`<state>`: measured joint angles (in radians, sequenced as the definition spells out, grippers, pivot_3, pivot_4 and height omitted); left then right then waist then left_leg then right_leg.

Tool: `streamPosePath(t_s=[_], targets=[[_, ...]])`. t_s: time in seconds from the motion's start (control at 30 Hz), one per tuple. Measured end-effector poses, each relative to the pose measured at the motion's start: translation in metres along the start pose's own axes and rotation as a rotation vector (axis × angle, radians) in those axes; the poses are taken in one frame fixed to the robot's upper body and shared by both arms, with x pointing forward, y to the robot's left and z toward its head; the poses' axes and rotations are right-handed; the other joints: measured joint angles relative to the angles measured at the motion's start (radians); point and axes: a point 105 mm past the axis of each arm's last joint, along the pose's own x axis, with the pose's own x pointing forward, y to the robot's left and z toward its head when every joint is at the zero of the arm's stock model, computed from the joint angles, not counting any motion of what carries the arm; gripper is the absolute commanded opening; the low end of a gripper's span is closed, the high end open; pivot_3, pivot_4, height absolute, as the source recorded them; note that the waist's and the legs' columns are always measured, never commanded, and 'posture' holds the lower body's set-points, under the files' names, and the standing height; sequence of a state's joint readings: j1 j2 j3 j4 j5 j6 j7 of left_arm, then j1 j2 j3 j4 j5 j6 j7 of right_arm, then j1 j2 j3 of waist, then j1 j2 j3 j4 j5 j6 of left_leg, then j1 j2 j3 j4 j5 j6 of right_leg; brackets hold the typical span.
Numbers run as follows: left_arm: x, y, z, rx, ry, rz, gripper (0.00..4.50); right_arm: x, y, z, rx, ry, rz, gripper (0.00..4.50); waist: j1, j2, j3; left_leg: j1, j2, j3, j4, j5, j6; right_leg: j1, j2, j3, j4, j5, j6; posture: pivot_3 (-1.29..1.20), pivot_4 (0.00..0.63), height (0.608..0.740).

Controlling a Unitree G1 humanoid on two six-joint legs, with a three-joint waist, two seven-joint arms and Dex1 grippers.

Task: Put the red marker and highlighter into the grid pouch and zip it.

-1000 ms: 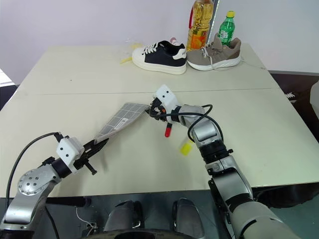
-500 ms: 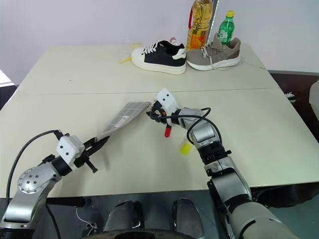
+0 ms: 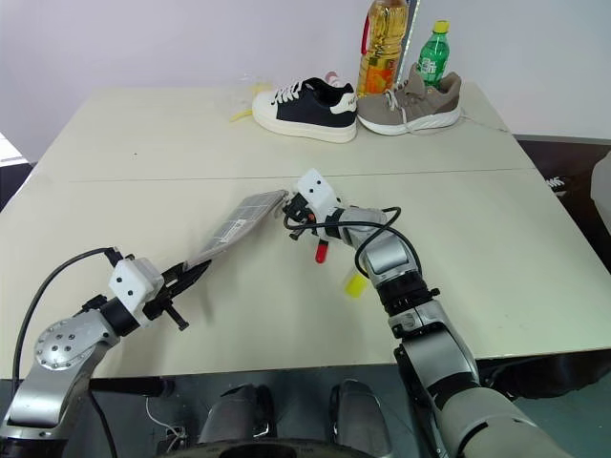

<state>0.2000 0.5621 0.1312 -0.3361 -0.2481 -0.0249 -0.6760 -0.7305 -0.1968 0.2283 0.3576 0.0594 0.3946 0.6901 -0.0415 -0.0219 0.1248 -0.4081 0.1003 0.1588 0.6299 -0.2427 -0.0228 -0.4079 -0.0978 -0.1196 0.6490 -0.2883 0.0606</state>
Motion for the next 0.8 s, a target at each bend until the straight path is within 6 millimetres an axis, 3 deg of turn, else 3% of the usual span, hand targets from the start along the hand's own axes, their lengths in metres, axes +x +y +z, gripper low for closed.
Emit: streamPosePath(t_s=[0.2, 0.63, 0.73, 0.8], targets=[[0.003, 0.003, 0.001, -0.017, -0.007, 0.030, 0.00, -0.008, 0.007, 0.006, -0.052, -0.010, 0.046, 0.02, 0.000, 0.000, 0.000, 0.000, 0.000, 0.000, 0.000, 0.000, 0.000, 0.000, 0.000, 0.000, 0.000, 0.000, 0.000, 0.00, 0.150, 0.705], [0.010, 0.009, 0.003, -0.033, -0.038, 0.072, 0.00, -0.031, 0.056, 0.026, -0.147, -0.077, 0.301, 0.02, 0.001, -0.001, 0.000, 0.000, 0.000, -0.001, 0.000, 0.000, 0.000, 0.000, 0.000, 0.000, 0.000, 0.000, 0.000, 0.00, 0.150, 0.705], [0.011, 0.009, 0.003, -0.034, -0.039, 0.074, 0.00, -0.030, 0.052, 0.026, -0.111, -0.069, 0.275, 0.91, 0.001, -0.001, -0.001, 0.000, 0.000, -0.001, 0.000, 0.000, 0.000, 0.000, 0.000, 0.000, 0.000, 0.000, 0.000, 0.00, 0.150, 0.705], [0.011, 0.009, 0.003, -0.035, -0.040, 0.074, 0.00, -0.027, 0.041, 0.026, -0.076, -0.053, 0.224, 1.88, 0.001, -0.001, 0.000, 0.000, 0.000, 0.000, 0.001, 0.000, 0.000, 0.000, 0.000, 0.000, 0.000, 0.000, 0.000, 0.00, 0.150, 0.705]])
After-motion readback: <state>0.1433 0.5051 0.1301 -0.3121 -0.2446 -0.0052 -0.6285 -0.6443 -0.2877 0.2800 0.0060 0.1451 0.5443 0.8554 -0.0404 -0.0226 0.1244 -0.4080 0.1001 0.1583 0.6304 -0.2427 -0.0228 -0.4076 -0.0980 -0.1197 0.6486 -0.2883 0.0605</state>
